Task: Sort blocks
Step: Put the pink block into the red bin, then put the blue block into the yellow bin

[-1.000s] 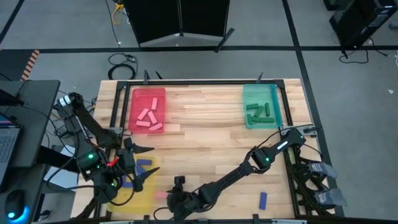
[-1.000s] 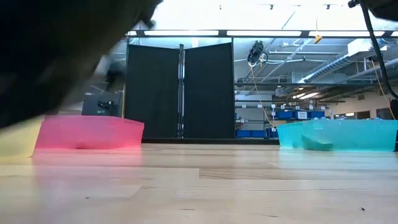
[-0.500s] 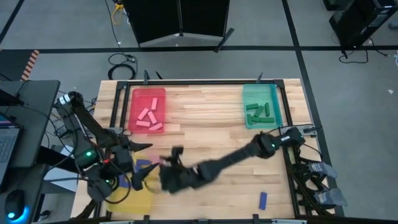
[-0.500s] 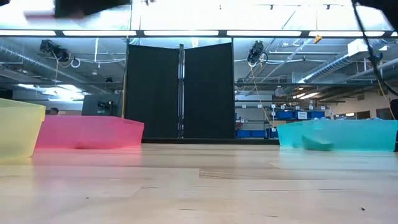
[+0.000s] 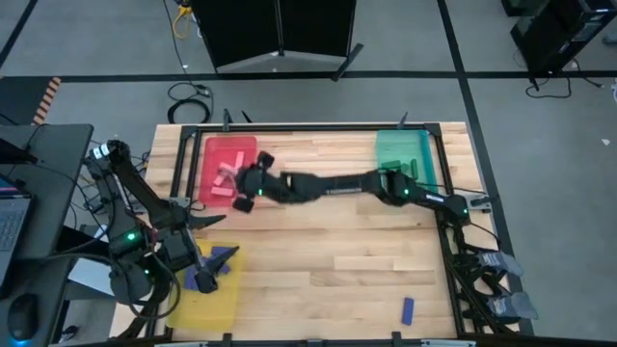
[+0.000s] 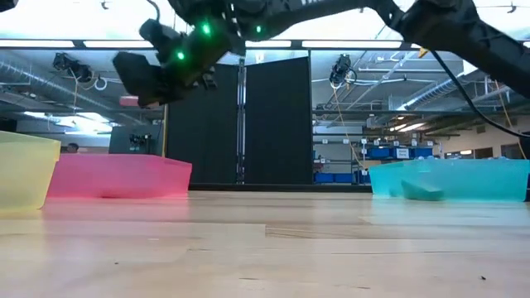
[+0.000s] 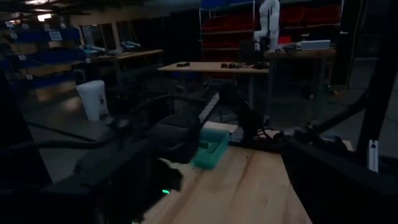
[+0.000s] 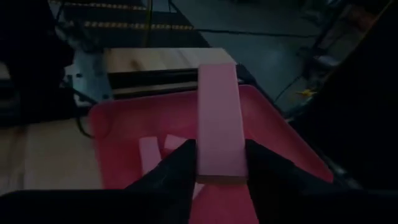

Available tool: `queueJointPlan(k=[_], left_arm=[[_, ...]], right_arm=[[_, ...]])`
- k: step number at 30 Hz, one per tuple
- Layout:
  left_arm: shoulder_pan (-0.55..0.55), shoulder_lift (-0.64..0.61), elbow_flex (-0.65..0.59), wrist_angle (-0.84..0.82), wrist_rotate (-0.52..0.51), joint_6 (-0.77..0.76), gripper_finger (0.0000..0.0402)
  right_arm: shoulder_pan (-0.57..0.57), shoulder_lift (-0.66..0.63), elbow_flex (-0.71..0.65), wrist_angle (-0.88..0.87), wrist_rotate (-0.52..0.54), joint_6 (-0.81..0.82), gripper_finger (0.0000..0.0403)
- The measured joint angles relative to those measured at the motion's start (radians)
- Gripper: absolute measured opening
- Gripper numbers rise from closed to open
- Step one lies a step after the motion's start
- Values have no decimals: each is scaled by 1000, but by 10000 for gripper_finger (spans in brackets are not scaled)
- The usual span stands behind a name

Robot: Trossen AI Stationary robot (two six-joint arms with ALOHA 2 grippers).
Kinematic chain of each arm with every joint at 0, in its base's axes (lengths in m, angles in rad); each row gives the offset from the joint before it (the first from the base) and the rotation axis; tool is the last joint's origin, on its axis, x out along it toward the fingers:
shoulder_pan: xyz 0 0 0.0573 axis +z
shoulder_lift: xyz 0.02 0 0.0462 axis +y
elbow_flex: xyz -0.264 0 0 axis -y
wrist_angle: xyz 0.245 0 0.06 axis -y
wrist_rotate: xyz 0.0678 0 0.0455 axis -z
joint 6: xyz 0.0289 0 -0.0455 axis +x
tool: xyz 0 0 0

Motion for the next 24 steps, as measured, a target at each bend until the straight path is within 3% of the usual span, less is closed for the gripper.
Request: queueJointPlan(k=[4, 10, 17, 24], left_arm=[[0, 0, 0, -3, 0, 0, 366], [0, 0, 0, -6, 0, 0, 366], [-32, 0, 0, -2, 23, -26, 366], [-65, 0, 0, -7, 50, -65, 366]], right_arm=[[-48, 0, 0, 37, -96, 21, 201], [-46, 0, 0, 78, -120, 13, 279], [22, 0, -16, 133, -45, 16, 270], [156, -42, -195, 313, 61, -15, 229]])
